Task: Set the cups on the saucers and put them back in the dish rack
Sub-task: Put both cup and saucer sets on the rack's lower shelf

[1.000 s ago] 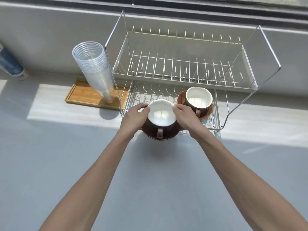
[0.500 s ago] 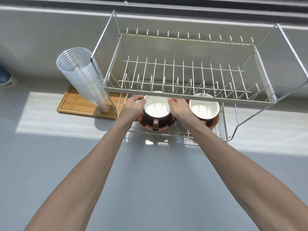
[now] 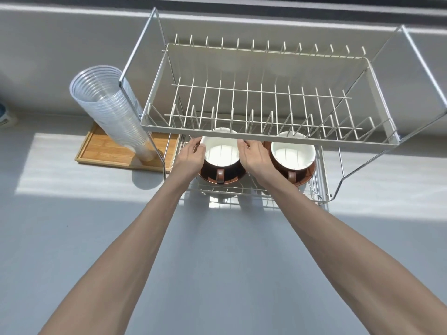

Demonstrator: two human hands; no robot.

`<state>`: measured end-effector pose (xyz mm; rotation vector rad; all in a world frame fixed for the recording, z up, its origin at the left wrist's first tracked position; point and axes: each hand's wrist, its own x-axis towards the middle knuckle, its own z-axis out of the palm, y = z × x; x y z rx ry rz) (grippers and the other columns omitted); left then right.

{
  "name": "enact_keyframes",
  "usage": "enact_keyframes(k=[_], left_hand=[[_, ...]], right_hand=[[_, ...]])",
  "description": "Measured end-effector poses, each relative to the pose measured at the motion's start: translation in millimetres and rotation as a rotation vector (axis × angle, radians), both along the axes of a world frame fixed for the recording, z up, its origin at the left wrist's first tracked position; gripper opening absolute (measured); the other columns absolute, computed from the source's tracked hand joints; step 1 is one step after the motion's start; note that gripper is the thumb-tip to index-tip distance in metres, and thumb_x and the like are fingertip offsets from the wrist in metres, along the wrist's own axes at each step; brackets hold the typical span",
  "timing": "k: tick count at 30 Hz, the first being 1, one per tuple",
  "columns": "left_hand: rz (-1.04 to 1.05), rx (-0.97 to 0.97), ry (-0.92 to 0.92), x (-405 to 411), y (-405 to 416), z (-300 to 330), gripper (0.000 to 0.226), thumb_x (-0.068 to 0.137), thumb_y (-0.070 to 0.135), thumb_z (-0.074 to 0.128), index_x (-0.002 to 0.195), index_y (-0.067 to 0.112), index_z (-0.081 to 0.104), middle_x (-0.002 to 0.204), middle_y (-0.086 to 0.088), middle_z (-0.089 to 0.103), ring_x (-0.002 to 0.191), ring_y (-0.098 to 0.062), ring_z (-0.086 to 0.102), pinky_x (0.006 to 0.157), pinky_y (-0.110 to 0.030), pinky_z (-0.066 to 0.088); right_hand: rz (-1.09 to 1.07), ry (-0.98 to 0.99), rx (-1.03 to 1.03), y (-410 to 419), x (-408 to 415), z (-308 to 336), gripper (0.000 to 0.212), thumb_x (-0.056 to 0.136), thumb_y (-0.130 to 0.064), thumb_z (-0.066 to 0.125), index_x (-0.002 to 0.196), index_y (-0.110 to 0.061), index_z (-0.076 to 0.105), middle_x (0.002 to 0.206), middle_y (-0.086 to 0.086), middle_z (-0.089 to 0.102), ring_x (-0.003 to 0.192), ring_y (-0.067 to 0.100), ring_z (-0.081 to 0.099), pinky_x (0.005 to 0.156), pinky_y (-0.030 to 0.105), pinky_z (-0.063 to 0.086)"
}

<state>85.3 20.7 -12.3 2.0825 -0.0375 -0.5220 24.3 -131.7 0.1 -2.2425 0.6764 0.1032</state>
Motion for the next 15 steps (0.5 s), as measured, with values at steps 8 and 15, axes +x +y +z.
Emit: enact_keyframes(k=[8,15], left_hand=[[-0.209,0.222,-0.031,-23.9,10.8,20.1,0.051,0.097,0.037,0.045,0.147,0.024,0.039,0.135,-0.006,0.058,0.122,-0.030,0.054,0.103,-0.041,0.044],[-0.551,0.608,-0.168,-52.7,18.0,45.9,0.044,0.100,0.045,0.040,0.125,0.017,0.062,0.125,-0.009,0.068,0.113,-0.031,0.061,0.085,-0.036,0.048]], right_hand=[[0.058,0.038,0.016,12.3,-31.5,20.8,0.048,0.103,-0.026,0.040,0.145,-0.004,0.039,0.150,0.016,0.044,0.139,0.032,0.036,0.114,0.038,0.025],[0.272,0.206,-0.113,9.4,-65.7,49.6,0.040,0.099,-0.034,0.044,0.127,-0.012,0.062,0.130,0.013,0.063,0.120,0.033,0.058,0.101,0.043,0.046]])
